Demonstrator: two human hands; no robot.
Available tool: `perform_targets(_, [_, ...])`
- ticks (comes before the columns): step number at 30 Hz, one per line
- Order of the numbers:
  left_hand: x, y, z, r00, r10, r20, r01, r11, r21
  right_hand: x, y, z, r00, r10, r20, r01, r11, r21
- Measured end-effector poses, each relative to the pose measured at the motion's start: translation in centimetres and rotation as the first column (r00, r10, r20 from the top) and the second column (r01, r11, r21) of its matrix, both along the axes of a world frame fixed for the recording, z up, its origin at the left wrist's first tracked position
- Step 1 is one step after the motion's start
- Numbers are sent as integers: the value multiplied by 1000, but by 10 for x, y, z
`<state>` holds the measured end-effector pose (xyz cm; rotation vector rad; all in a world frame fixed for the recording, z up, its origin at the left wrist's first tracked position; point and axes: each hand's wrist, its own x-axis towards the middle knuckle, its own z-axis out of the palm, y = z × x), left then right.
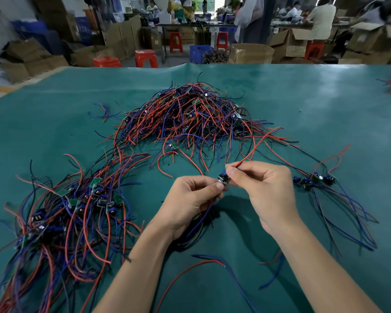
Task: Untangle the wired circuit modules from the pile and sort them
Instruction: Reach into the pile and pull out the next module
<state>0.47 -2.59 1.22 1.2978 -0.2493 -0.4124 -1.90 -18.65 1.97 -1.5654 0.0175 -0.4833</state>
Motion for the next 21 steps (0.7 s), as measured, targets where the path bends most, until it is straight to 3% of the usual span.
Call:
perform_targets(6, [0, 1, -1, 999, -8, 49, 5, 998, 70, 7, -26, 9, 966, -250, 64, 249, 968, 20])
perform_targets(10, [1, 0, 0, 999, 22, 49, -25, 998, 54, 8, -50, 13, 885, -464, 37, 441, 862, 251])
perform_targets(13, [1, 2, 2, 996, 91, 14, -90, 995, -34, 8, -54, 13, 843, -536, -42, 512, 776, 368])
perform_targets(16, [2, 4, 4, 991, 132, -22, -134, 984, -118, 6, -35, 9, 903, -416, -108, 430, 861, 272])
perform_targets(18, [2, 4, 4, 990, 143, 4, -142, 984, -106, 2, -13, 5, 973, -189, -136, 204, 973, 106])
perform_targets(21, [1, 2, 1, 990, 89, 114, -85, 996, -39, -5, 13, -1, 992, 58, -113, -73, 988, -133])
